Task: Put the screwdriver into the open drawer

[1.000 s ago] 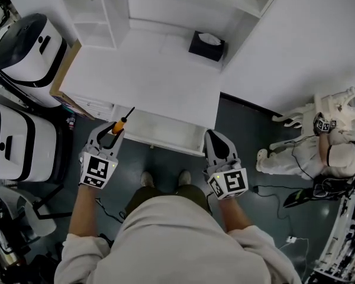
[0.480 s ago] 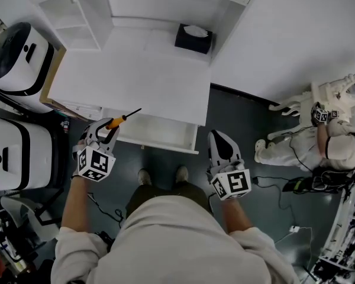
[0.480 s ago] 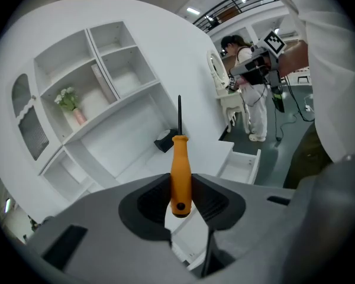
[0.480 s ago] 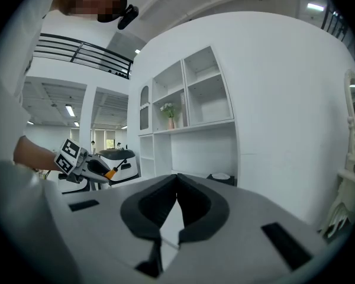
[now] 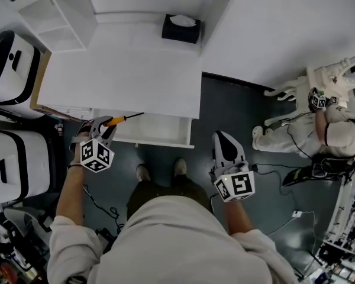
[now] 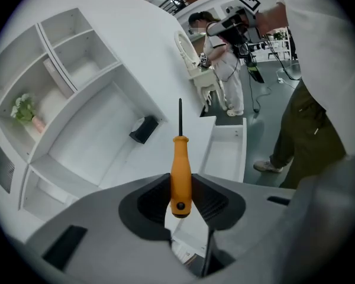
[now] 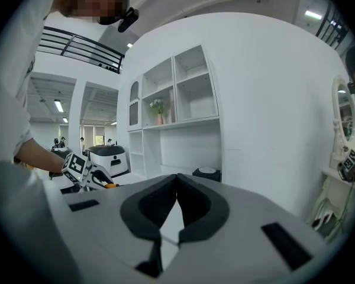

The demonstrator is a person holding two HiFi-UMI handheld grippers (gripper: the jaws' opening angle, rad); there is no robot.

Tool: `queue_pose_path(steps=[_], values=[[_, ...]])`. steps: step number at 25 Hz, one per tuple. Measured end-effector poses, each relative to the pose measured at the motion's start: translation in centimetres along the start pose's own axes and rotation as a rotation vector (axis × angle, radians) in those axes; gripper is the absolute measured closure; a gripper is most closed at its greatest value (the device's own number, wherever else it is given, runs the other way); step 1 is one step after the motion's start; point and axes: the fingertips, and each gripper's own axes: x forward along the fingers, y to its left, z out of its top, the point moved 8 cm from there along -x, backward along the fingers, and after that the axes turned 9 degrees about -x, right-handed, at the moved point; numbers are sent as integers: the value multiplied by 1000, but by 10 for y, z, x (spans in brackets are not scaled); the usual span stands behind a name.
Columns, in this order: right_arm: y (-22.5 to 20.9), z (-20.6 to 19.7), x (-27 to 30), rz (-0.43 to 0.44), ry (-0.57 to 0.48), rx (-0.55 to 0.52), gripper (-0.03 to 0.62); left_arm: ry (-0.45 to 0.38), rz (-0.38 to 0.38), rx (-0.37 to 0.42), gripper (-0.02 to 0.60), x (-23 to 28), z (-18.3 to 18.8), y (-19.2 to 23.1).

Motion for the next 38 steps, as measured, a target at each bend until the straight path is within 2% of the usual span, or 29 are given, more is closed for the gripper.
queue_pose_path(steps=[5,13,31,38], values=[[-2,-3,-2,-30,19,6,589,57,-70,95,472,33,-13,-7],[-4,-16,-6,-66,68,18,589,134,-176,171,471,83,-36,-20],[3,-43,13,-74,162,36,589,251,-353,281,471,168,-89,-46],[1,-53,13,-89,201,44,589,283,-399,292,471,191,-104,-55]])
